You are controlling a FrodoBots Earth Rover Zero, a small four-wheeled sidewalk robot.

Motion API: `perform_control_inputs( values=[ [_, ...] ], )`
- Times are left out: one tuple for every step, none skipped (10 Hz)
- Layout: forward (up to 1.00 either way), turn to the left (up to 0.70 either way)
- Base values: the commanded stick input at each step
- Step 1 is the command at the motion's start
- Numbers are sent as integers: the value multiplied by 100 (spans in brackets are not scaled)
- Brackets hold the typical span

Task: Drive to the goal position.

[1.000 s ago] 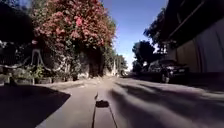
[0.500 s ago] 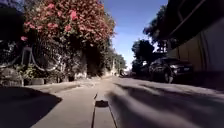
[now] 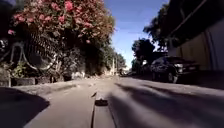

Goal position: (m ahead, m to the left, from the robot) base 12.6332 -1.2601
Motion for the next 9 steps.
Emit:
perform_control_inputs(
  values=[
    [100, 0],
    [100, 0],
    [100, 0],
    [100, 0],
    [100, 0],
    [100, 0],
    [100, 0],
    [100, 0],
    [100, 0]
  ],
)
